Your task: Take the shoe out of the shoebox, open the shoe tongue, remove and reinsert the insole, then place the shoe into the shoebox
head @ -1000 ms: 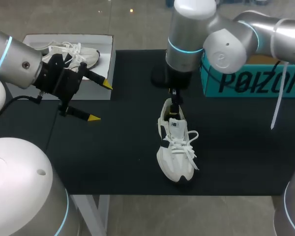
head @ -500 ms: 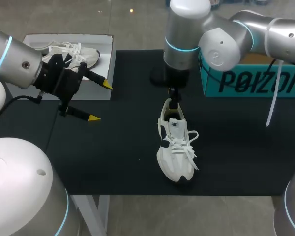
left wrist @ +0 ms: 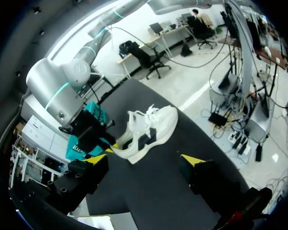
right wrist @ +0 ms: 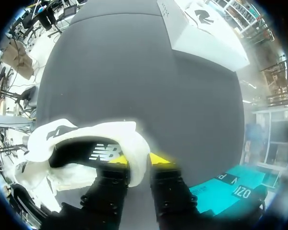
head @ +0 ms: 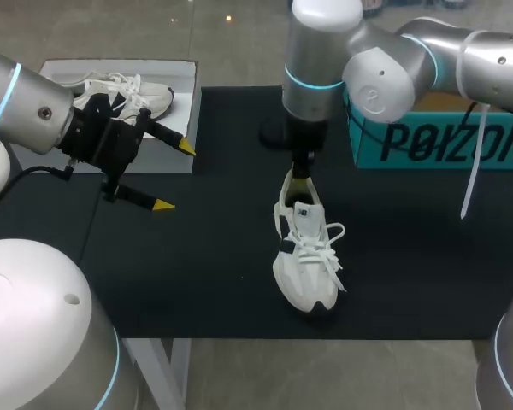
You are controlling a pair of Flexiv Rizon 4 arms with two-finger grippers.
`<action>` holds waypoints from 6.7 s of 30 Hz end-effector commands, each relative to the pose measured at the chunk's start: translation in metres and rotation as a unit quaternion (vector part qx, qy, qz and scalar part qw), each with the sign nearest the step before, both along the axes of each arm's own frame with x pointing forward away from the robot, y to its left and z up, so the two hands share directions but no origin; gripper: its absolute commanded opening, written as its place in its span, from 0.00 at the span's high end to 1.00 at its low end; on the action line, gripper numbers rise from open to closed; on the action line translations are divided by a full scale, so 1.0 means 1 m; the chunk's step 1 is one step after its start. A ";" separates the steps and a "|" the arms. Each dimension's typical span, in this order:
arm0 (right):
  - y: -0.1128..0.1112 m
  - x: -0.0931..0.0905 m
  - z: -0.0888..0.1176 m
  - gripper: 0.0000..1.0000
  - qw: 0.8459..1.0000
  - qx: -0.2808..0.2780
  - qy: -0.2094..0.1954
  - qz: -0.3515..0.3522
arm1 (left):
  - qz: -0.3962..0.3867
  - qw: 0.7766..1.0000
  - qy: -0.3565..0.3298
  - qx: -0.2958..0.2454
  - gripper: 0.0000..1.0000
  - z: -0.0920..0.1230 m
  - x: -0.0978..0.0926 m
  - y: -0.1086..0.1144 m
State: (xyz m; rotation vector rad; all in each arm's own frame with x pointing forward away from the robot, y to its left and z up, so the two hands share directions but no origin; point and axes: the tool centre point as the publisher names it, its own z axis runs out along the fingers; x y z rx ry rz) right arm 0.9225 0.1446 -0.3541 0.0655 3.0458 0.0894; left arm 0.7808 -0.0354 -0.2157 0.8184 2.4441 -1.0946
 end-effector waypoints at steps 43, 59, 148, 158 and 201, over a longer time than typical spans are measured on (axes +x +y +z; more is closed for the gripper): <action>-0.135 0.099 0.217 1.00 0.987 -0.017 -0.086 -0.133 | 0.001 1.000 0.000 0.003 0.00 0.000 -0.001 0.000; -0.139 0.099 0.220 1.00 0.986 -0.010 -0.089 -0.139 | 0.001 1.000 0.000 0.003 0.00 0.000 -0.001 0.000; -0.388 0.122 0.224 1.00 0.628 0.028 -0.084 -0.773 | 0.001 1.000 0.000 0.003 0.00 0.000 -0.001 0.000; -0.410 0.138 0.218 1.00 0.588 0.047 -0.058 -0.806 | 0.001 1.000 0.000 0.003 0.00 0.000 -0.001 0.000; -0.430 0.140 0.145 1.00 0.594 0.080 -0.065 -0.798 | 0.001 1.000 0.000 0.003 0.00 0.000 -0.001 0.000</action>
